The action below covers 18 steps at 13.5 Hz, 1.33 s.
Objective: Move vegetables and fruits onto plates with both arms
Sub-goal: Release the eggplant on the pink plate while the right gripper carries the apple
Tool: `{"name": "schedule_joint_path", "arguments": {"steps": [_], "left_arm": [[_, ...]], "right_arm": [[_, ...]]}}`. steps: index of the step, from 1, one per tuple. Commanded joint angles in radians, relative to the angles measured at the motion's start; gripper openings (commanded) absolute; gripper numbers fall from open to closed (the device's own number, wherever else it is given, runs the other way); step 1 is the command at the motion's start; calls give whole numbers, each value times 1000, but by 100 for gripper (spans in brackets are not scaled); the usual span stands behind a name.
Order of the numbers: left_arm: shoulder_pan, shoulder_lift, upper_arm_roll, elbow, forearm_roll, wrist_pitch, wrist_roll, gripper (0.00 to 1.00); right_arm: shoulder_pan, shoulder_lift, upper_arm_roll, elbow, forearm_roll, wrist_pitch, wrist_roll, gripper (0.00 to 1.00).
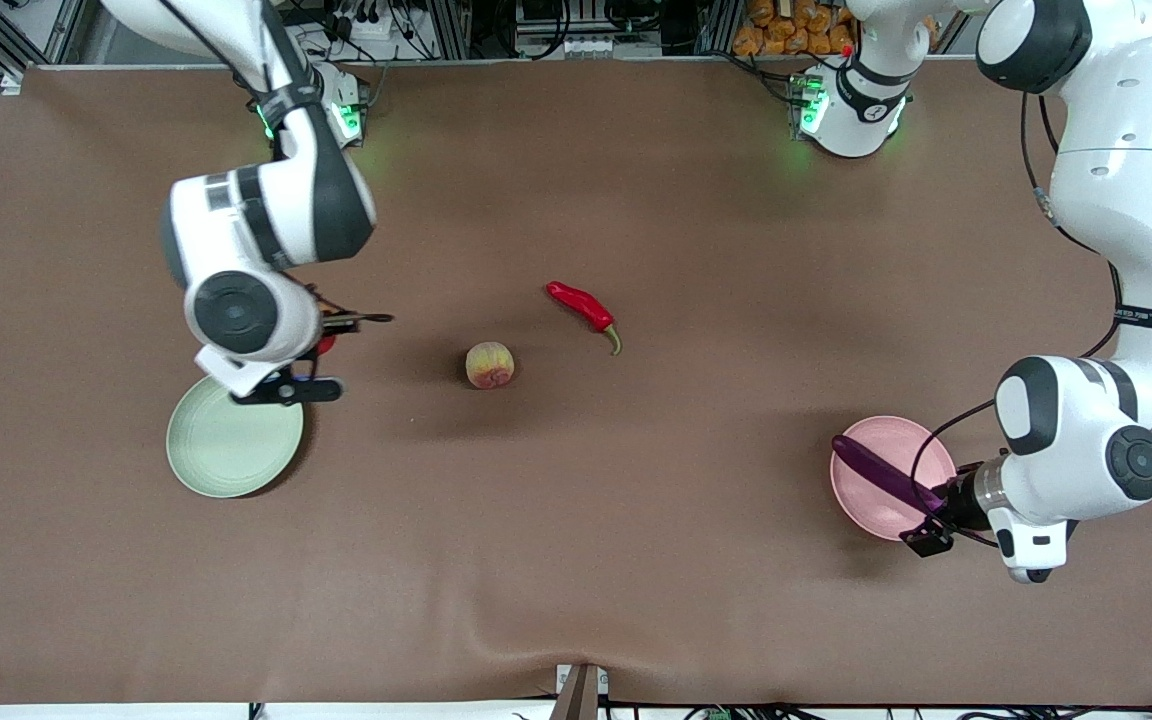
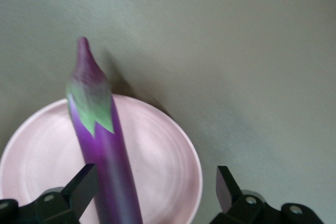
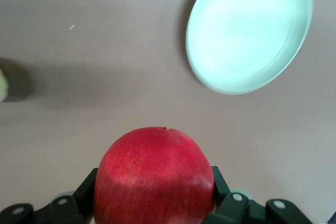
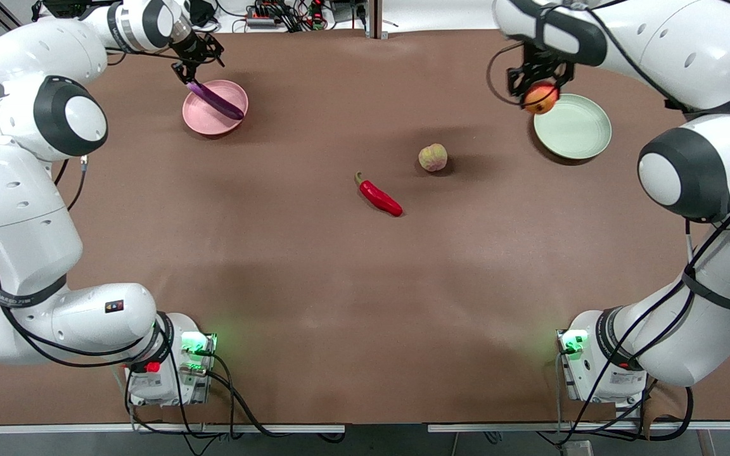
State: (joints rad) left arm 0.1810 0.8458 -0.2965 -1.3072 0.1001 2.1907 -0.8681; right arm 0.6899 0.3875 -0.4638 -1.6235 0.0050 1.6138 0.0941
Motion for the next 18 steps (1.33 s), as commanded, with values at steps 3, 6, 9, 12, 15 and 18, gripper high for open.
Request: {"name": "schedule_joint_path", "arguments": {"steps": [3,6,9,12,15,18], "left_arm": [[-54,-40,4,-4,-19,-49,-78,100],[-52,-86,-45,-4,-19,-112,-147,100],[-57,-134,-73,-12,-20,-169,-172,100],[-61,-155,-124,-17,-7,-224,-242,100],[-116,-204,-144,-104,1,-247,-261,100],[-260,-211,-145,-175,110,-232,-421,100]], "right_arm": [[-226,111,-7,-15,36,253,-326,15],[-363,224,-7,-16,201,313,-483,15],[-411,287,-7,-29,328,343,-570,21],[-409,288,-4,-41,334,354,-570,100],[-391,266,-1,-33,352,287,-542,100],[-339,246,1,-19,400,218,-412,100]]}}
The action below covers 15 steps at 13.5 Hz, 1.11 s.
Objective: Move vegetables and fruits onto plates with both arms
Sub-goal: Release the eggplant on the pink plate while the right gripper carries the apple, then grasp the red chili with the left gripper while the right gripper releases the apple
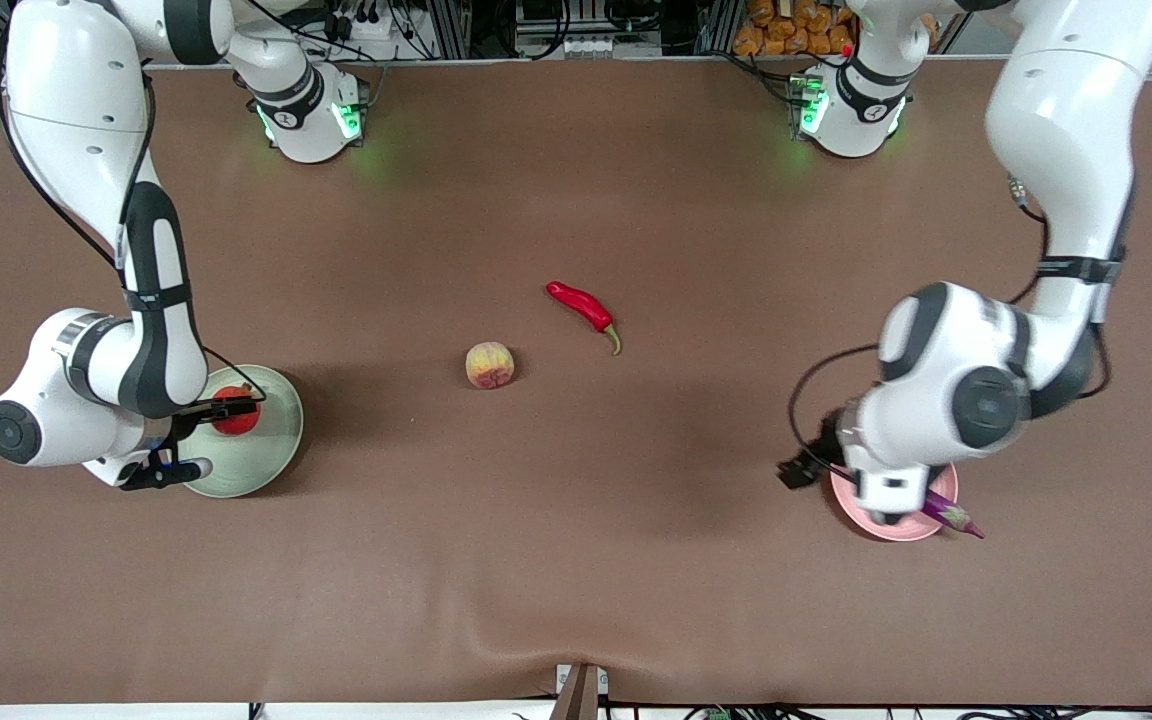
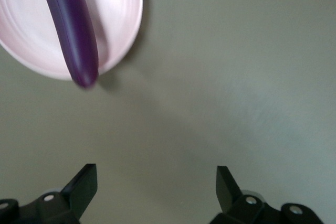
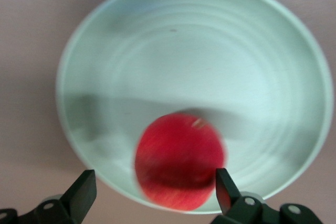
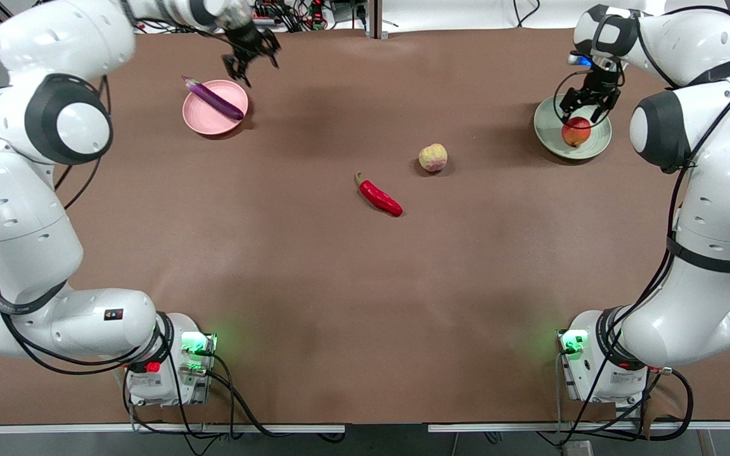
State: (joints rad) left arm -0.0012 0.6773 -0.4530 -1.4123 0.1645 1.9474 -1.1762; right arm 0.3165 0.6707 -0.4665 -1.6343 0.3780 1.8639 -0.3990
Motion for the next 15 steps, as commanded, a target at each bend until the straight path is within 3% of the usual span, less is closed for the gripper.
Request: {"name": "schedule_joint_path", "arguments": {"steps": [1,2,4,6,9,15], "left_arm": [[-127,-41,10,-82,44,13,-191,100],[-179,-36,10,-102,40,33,-274,100],[-276,-44,16,-216,64,242,-521,100],[-293,-56,10,-307,111,372,-647,100],[-356,-61,10,-390,163,452,-788,100],[-388,-56,7,-485,194,581,-842,100]], "right_arm": [[64,-48,3,-9,32,-38,135,100],[90,-51,5,-9,33,-46,194,100],[150,-62,5,-10,62,-48,308,100],[197,-63,5,-10,146,-48,400,100],[268,-63,3,-12,258,-37,549,100],[395,-63,3,-44,360,32,689,100]]}}
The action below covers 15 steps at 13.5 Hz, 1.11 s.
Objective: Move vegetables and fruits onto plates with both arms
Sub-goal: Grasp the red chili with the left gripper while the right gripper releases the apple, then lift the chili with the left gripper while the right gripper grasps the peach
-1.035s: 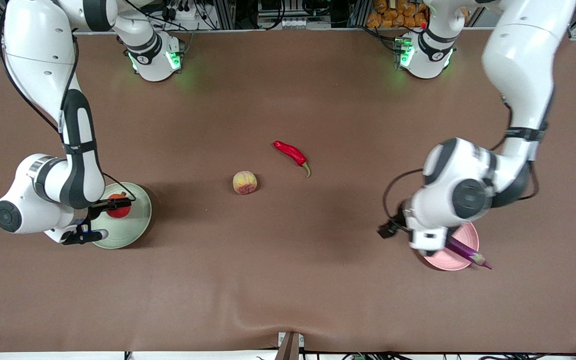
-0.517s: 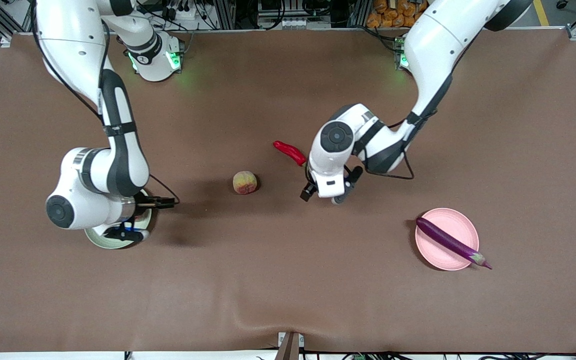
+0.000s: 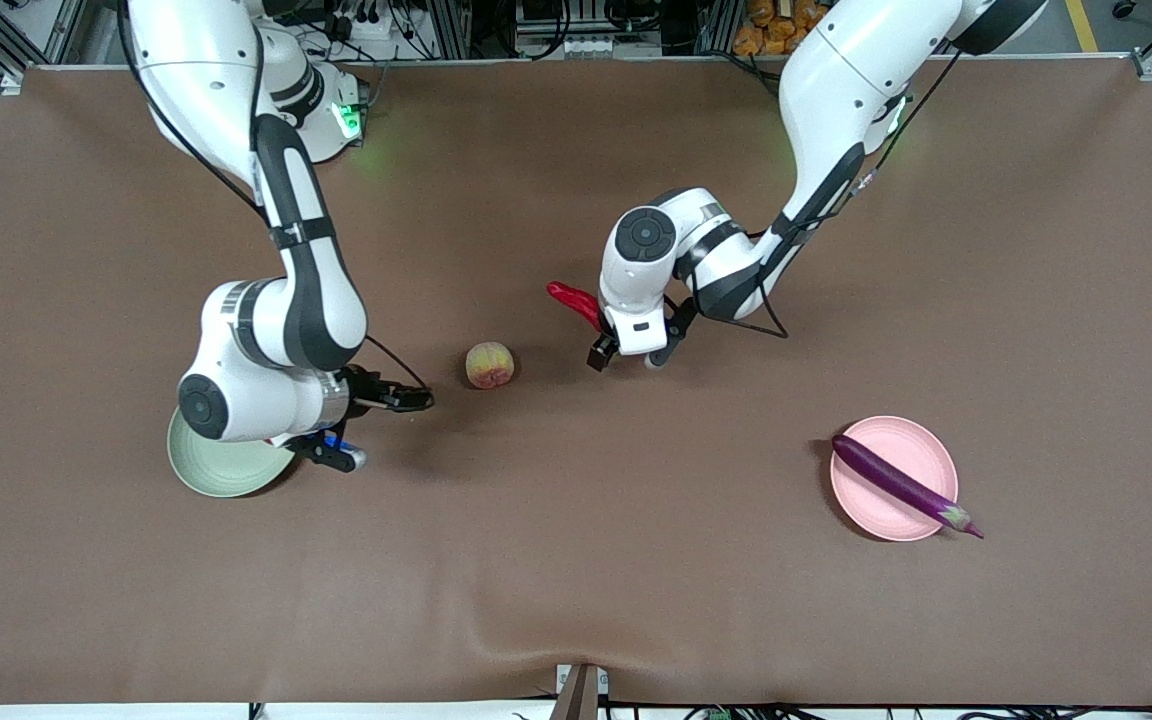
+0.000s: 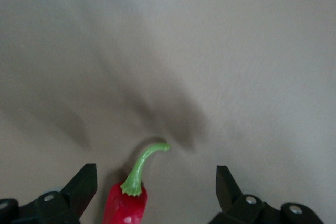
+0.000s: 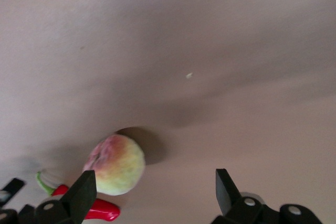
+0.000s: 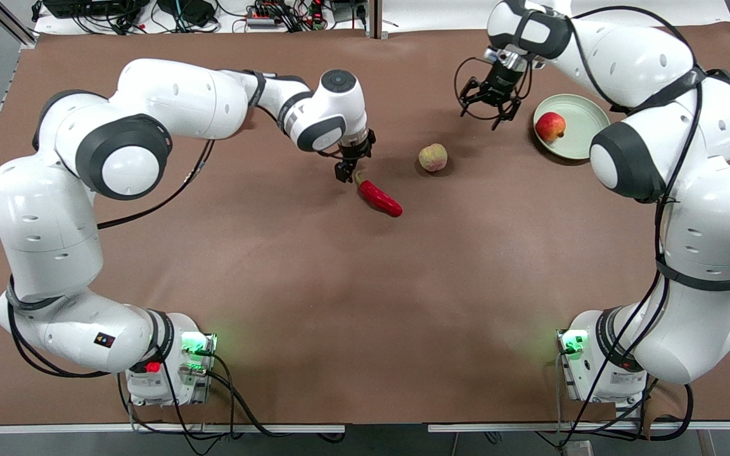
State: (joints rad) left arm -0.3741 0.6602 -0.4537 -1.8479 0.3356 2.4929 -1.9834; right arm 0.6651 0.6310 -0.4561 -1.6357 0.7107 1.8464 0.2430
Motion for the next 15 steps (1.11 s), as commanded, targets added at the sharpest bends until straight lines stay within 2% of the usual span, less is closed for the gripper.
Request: {"name": "schedule_joint_path", "arguments": {"steps": [1,4,8,9,14,15], "left_arm": [[-38,-50,7,-68,23,34,-57,100],[-46,-60,9,-88,29,37,-71,100],[-55,-30,9,-88,36,98,-75,100],[-57,-33,9,-90,36,98,-75,96],[-72,-24,10,-91,37,98,-75,49],[-71,-16,10,-90,37,98,-74,44]], "right_arm": [[82,-22,-7,-59,27,97,77,100],[164,-13,-9,-78,26,192,137,100],[258,2,-9,-159,26,365,159,100],[277,7,-9,-180,26,397,159,100],[330,33,-9,-214,24,462,159,100],[337,35,-9,-217,24,462,159,100]]}}
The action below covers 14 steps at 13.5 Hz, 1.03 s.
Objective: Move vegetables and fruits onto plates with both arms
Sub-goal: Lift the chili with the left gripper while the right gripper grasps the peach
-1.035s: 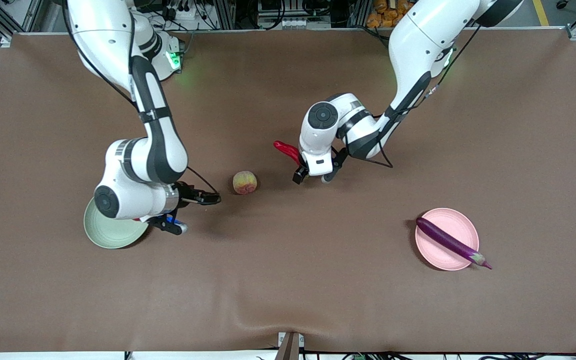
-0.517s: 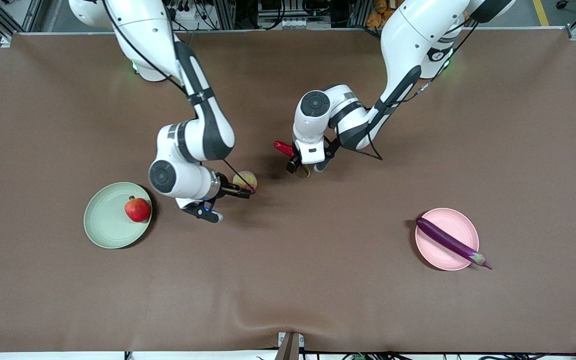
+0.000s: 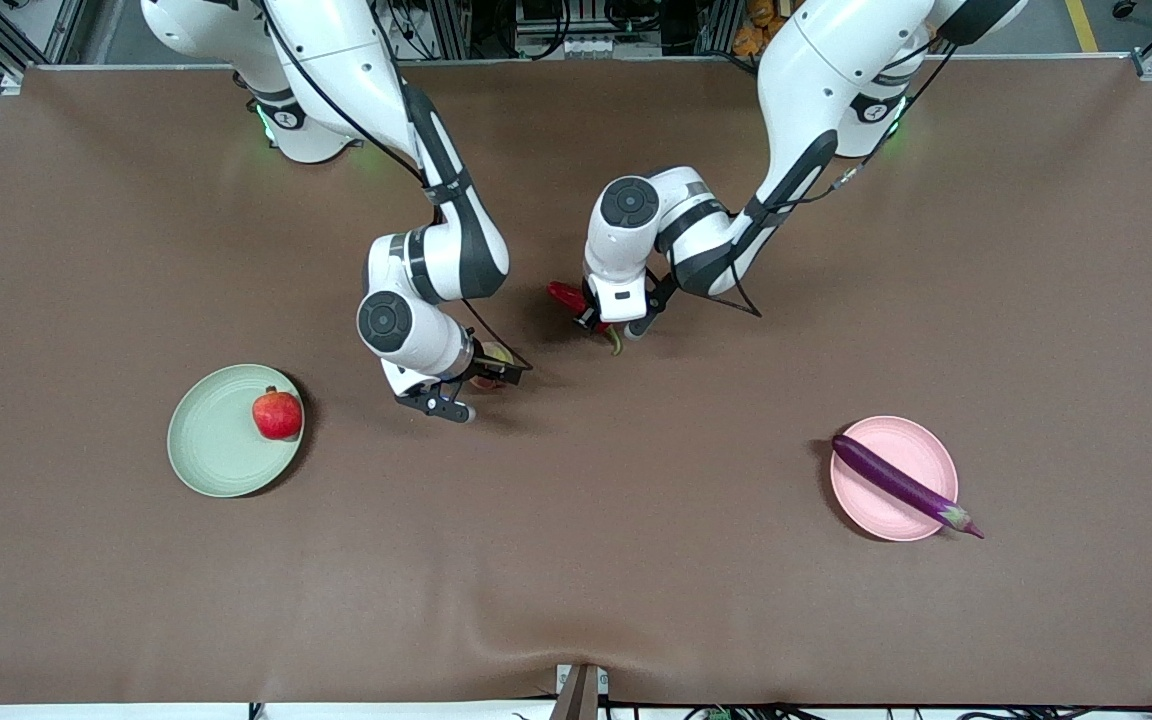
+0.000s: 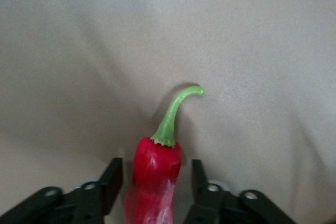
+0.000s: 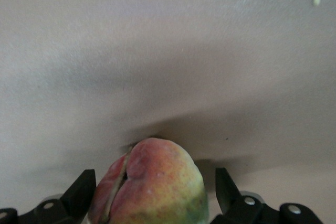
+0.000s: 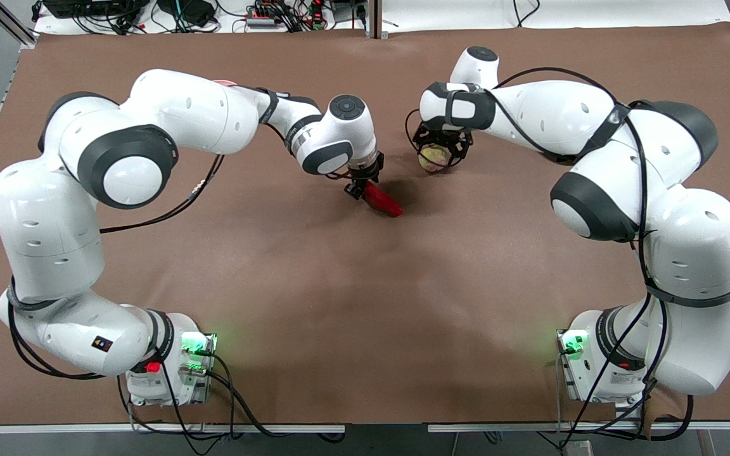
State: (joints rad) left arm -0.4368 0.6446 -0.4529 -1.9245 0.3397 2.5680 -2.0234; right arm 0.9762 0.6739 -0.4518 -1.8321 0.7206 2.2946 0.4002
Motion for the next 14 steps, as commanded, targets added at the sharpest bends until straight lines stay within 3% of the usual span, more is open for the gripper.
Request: {"name": "schedule_joint_path", "arguments": {"steps": [1,3,5,7,8,11,14], "left_arm": [[-8,0,11,-13,35,23,-29,37],[9,-19,11,-14,56,15,-20,16],[27,-49,17,-8,106,-6,-14,3],[93,-95,13,-7,133,-55,59,2],[125,-124,10,-7,133,-102,128,0],[193,-161,8,-5,131,-155,259,0],[260,-177,7,-4,125,-184,398,0]], "right_arm": [[32,-8,-13,-26,14,16,2,100],[39,-8,-15,-30,13,19,2,100],[50,-10,-15,-42,7,58,0,100],[45,-17,-21,-46,3,68,0,62],[42,-28,-42,-47,3,60,-3,54],[45,-85,-126,-41,-1,-7,-15,55],[45,-146,-279,-36,-13,-211,-206,55]]}}
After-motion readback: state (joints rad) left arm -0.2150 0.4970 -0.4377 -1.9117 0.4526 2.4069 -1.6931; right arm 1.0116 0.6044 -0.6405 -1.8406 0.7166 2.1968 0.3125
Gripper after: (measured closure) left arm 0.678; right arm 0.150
